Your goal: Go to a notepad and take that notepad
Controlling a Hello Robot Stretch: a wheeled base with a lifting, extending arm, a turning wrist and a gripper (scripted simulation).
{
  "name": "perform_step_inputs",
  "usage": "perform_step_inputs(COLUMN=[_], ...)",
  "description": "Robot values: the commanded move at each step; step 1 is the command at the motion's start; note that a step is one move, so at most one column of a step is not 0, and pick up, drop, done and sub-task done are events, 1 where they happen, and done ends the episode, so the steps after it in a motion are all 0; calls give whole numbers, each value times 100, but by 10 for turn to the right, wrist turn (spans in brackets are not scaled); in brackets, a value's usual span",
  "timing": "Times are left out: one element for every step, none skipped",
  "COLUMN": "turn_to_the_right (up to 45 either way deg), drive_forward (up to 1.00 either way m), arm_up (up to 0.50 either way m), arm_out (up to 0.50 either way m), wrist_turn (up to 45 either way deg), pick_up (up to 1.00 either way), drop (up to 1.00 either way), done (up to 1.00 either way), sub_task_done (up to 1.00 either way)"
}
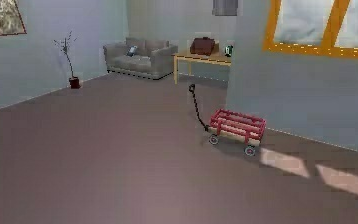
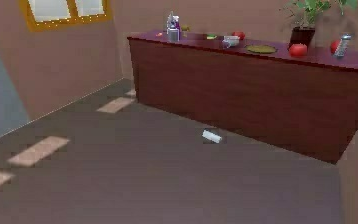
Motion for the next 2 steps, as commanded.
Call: perform_step_inputs(turn_to_the_right=[-90,0], drive_forward=[0,100], arm_up=[0,0], arm_out=[0,0], wrist_turn=[0,0], pick_up=[0,0], drop=[0,0], done=[0,0], sub_task_done=[0,0])
